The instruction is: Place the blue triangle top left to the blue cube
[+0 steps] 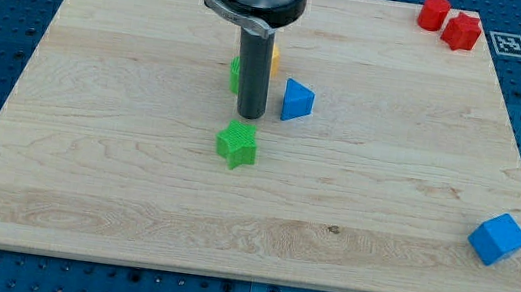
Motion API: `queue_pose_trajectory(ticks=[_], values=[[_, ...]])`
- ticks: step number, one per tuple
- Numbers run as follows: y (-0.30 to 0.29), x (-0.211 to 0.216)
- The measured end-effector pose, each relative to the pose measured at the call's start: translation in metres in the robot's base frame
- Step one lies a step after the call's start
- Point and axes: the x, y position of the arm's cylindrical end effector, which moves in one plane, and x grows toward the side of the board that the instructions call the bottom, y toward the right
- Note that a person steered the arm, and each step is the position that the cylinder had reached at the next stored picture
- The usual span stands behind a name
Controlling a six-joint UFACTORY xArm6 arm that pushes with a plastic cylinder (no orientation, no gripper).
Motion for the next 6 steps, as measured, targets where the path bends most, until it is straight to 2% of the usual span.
queue_pose_trajectory(ticks=[2, 6], values=[[0.012, -0.03], [0.089, 0.007]])
